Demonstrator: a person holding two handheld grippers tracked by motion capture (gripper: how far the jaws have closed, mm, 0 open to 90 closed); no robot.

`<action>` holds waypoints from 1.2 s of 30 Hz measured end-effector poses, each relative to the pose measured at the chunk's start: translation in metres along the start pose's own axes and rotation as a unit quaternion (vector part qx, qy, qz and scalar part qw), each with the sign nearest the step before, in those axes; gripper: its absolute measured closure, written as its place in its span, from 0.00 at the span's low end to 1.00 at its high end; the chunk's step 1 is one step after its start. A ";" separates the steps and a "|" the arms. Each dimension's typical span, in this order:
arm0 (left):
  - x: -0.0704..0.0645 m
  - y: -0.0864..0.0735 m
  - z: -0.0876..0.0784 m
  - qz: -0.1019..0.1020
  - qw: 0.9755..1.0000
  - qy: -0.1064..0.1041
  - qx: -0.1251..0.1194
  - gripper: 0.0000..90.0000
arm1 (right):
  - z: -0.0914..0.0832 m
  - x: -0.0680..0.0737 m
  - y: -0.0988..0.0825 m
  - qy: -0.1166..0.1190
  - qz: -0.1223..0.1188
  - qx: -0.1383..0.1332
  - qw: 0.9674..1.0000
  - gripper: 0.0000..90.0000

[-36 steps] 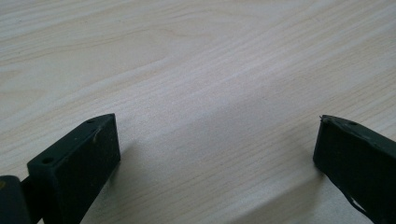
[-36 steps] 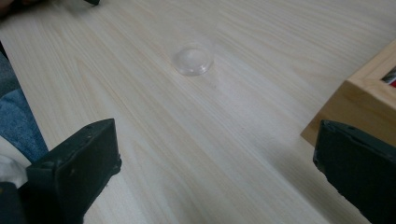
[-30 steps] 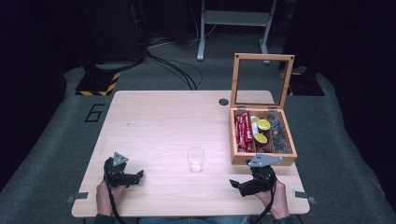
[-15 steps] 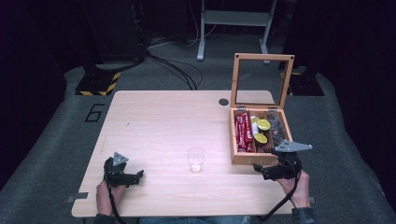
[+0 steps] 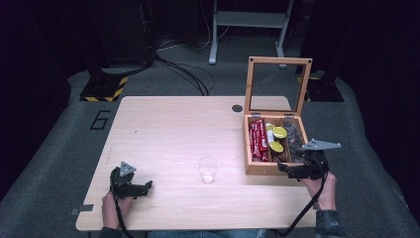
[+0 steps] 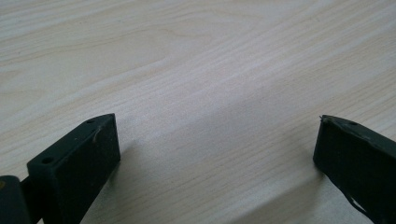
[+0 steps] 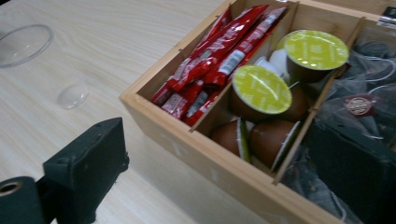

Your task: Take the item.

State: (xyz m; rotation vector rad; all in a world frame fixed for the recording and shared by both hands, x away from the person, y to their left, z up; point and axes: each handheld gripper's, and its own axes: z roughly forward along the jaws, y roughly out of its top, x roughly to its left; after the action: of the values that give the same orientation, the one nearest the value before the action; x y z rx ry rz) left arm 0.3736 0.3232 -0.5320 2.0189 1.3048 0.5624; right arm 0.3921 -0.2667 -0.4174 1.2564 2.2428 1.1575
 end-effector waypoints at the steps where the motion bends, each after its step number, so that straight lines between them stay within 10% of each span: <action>1: 0.000 0.000 0.000 0.000 1.000 0.000 0.000 0.00 | 0.000 -0.004 0.001 0.000 0.005 -0.002 1.000 0.06; 19: 0.000 0.000 0.000 0.000 1.000 0.000 0.000 0.00 | 0.015 -0.057 0.009 -0.061 0.077 0.009 0.995 0.54; 36: 0.000 0.000 0.000 0.000 1.000 0.000 0.000 0.00 | 0.044 -0.075 0.005 -0.112 0.109 0.066 0.985 0.64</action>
State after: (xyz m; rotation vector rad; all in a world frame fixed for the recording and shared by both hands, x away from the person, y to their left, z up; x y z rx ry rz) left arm 0.3736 0.3233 -0.5321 2.0193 1.3038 0.5625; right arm 0.4637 -0.3047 -0.4487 1.6322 2.0844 0.8961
